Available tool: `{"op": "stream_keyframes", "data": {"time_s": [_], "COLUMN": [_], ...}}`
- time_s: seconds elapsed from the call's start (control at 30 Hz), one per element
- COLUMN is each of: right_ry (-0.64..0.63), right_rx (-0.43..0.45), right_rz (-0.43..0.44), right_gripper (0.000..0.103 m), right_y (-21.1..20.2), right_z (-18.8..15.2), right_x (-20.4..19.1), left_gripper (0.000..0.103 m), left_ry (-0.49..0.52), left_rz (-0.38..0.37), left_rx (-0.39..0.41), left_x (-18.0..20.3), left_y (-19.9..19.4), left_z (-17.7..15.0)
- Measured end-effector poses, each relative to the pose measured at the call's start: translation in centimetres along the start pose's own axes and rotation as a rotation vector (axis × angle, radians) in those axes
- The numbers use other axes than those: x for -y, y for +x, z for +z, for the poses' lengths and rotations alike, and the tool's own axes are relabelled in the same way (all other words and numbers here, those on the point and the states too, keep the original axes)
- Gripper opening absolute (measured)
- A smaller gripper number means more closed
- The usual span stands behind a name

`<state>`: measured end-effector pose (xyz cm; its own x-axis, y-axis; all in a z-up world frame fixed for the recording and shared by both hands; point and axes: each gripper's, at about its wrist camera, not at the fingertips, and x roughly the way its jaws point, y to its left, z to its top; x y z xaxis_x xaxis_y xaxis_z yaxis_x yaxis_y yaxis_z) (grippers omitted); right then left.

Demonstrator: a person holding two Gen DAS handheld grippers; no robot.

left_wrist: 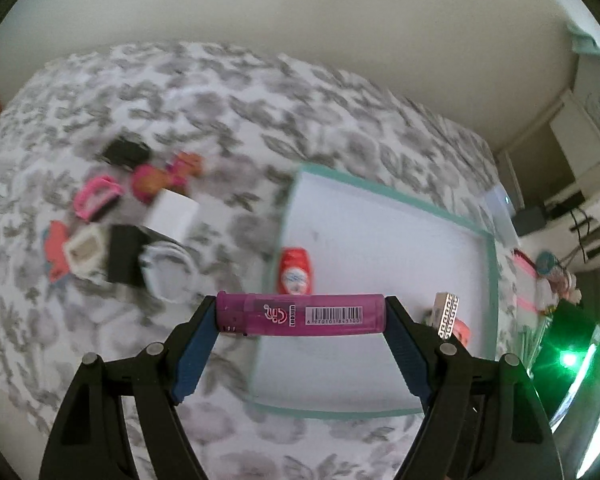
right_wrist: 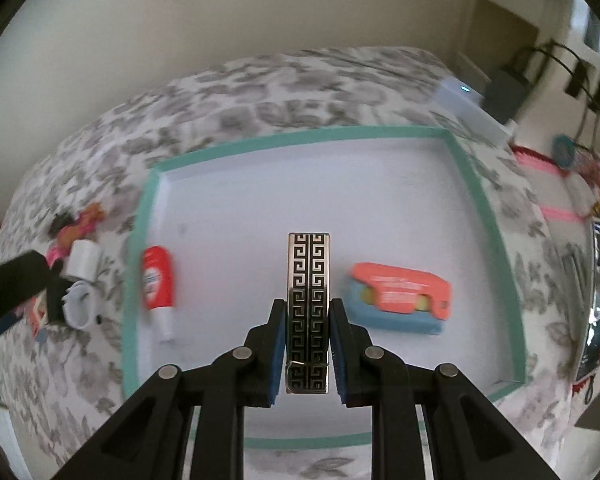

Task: Organize rigid objects
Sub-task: 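Carry the gold bar with the right tool into the tray while the left tool carries the purple lighter, then lower the gold bar and purple lighter into the tray and open both tools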

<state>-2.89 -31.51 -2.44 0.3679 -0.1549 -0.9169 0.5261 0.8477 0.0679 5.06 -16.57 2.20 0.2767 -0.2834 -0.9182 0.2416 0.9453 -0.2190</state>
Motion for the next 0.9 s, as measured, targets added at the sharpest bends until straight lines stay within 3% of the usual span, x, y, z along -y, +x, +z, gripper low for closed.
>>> {"op": "stream_keyframes", "data": {"time_s": [0.43,0.9], "right_ry": [0.000,-0.004], "right_rx": [-0.059,-0.102], "right_rz": [0.007,0.006], "right_gripper": [0.022,0.022], "right_y": [0.9,1.6], "right_z": [-0.7,-1.2], "right_x": [0.6,0.7], "left_gripper": [0.081,0.081], "left_ry": [0.000,0.029], "left_rz": [0.000,-0.002], "left_rx": [-0.092,-0.126], "left_x": [-0.1,0.3], "left_y": [4.6,5.9], "left_z": [-1.8,-1.9]}}
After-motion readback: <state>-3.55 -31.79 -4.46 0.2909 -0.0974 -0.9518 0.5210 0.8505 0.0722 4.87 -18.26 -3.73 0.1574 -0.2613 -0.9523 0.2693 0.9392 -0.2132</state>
